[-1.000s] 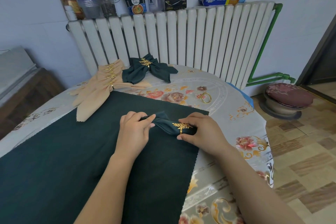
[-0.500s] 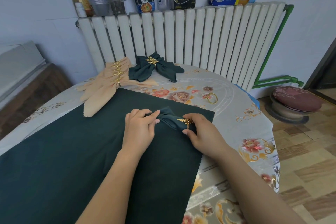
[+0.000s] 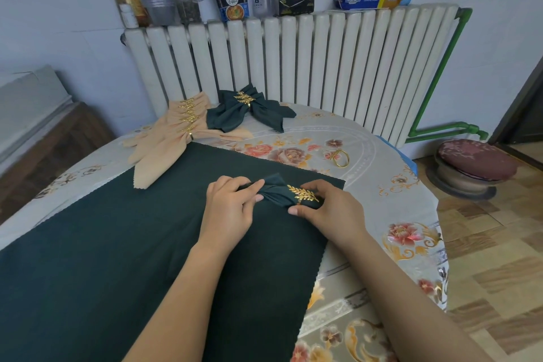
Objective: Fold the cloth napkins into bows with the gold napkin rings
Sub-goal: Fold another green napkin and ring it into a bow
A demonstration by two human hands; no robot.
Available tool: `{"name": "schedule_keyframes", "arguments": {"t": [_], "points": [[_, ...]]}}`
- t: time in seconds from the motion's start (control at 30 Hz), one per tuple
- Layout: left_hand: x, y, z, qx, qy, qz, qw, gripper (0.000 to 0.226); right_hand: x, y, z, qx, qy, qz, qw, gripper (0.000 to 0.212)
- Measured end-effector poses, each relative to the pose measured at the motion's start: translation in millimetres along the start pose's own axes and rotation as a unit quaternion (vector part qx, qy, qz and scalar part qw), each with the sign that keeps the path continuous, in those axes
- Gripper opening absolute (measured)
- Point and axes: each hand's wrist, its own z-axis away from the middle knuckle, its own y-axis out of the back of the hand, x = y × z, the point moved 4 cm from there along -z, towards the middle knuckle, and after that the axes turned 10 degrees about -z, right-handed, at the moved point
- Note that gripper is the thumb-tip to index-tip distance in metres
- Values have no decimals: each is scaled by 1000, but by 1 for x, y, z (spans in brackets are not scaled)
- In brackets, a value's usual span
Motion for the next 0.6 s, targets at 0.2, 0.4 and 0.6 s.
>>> {"name": "schedule_keyframes", "arguments": {"t": [0.2,0.4,0.6], "points": [[5,-1,1,-19,10,-1,1000,26,-4,-2,0,4,-1,-8,1000,55],[15,-1,3,-26,-18,-18,999,26,-2,4,0,22,29,99,994,60],[20,-1,3,-35,-27,-17,999,26,-10,-3,0,23,84,96,992,54]]}}
